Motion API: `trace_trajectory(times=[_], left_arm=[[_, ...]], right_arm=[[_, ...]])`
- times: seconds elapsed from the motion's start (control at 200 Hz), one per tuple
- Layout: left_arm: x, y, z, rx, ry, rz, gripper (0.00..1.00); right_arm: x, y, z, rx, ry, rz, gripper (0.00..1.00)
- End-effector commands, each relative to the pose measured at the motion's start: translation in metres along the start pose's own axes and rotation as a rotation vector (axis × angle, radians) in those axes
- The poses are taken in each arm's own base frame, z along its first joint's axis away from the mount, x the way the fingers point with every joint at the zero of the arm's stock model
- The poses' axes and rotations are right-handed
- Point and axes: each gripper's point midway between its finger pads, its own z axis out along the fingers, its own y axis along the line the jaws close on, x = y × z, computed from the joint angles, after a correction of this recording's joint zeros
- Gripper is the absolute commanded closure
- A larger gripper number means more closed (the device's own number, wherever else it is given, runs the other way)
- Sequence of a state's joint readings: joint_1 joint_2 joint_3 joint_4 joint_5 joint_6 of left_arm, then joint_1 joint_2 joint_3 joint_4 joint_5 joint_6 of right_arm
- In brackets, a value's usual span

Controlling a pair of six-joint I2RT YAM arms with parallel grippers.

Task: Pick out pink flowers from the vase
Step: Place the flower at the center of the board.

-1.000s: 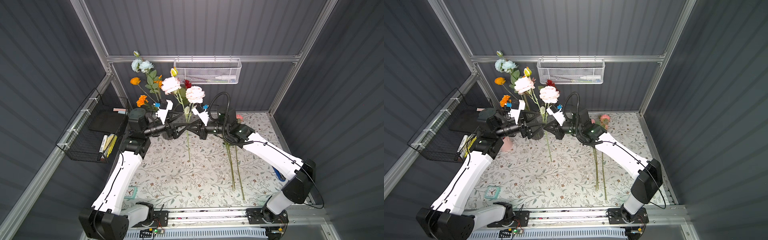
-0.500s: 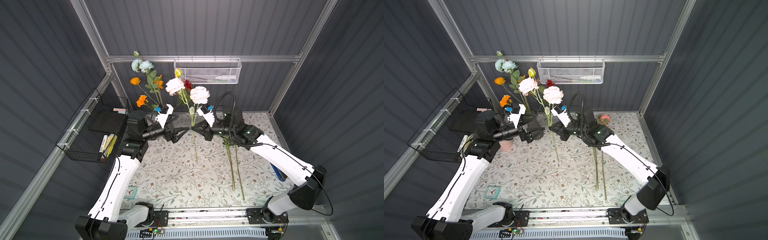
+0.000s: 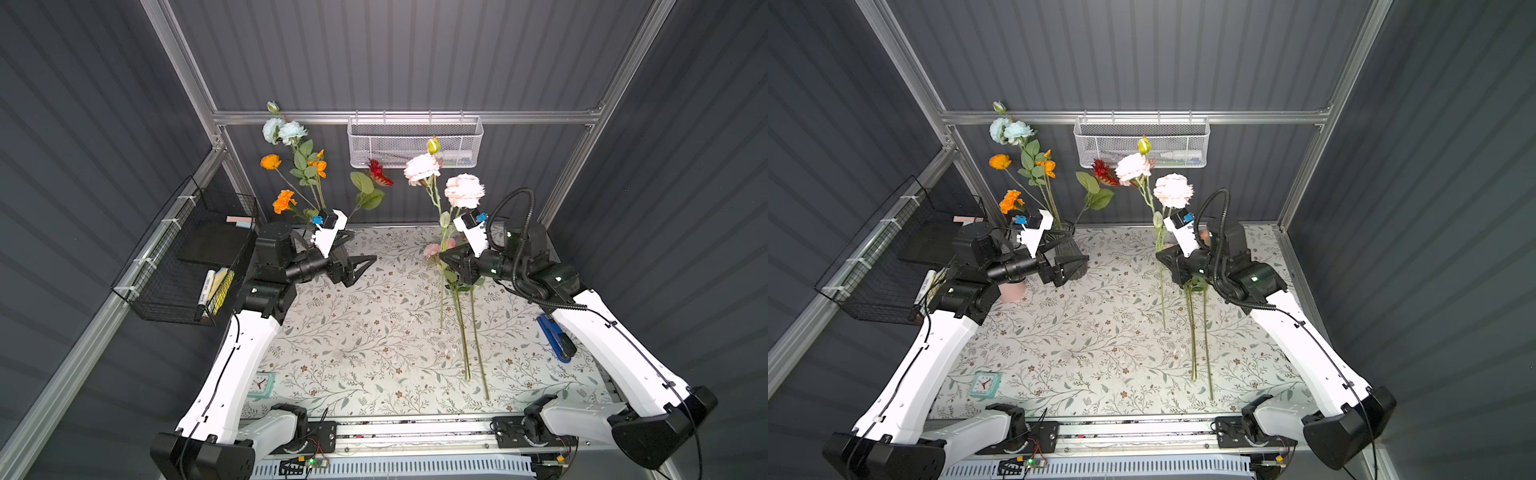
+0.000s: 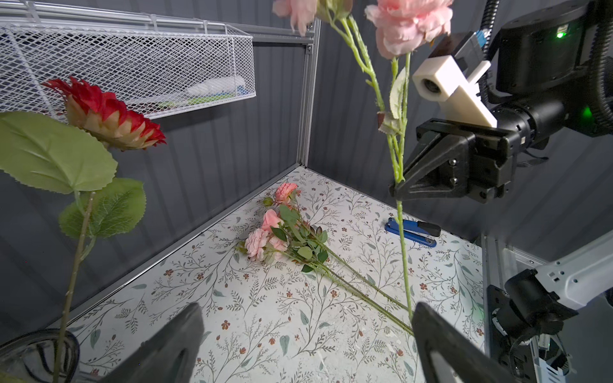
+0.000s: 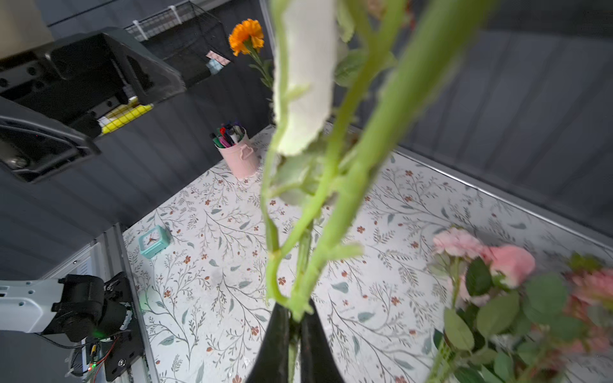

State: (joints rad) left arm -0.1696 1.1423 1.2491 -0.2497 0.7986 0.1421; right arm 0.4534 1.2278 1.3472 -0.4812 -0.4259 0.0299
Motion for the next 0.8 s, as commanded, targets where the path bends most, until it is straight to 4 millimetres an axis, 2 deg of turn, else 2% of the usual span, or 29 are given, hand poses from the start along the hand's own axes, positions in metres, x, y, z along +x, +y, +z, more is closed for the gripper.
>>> trace_trajectory(times=[0.0, 0.16, 0.335, 0.585, 0.795], left_arm=[[-0.011, -0.008, -0.008, -0.008, -0.019, 0.047, 0.01], [-0.011, -0.005, -0.006, -0.010, -0.021, 0.037, 0.01], [-0.012, -0.003, -0.005, -0.014, -0.024, 0.032, 0.01], [-0.002, 0.001, -0.003, -0.027, -0.004, 0.022, 0.01], [0.007, 0.001, -0.001, -0.027, 0.016, 0.020, 0.01]], right_arm=[[0.018, -0.015, -0.021, 0.062, 0.040, 0.059, 1.00], [0.045, -0.041, -0.033, 0.152, 0.102, 0.143, 1.00], [0.074, -0.062, -0.036, 0.206, 0.173, 0.226, 1.00], [0.114, -0.091, -0.030, 0.284, 0.301, 0.318, 1.00], [0.158, -0.115, -0.017, 0.359, 0.442, 0.391, 1.00]])
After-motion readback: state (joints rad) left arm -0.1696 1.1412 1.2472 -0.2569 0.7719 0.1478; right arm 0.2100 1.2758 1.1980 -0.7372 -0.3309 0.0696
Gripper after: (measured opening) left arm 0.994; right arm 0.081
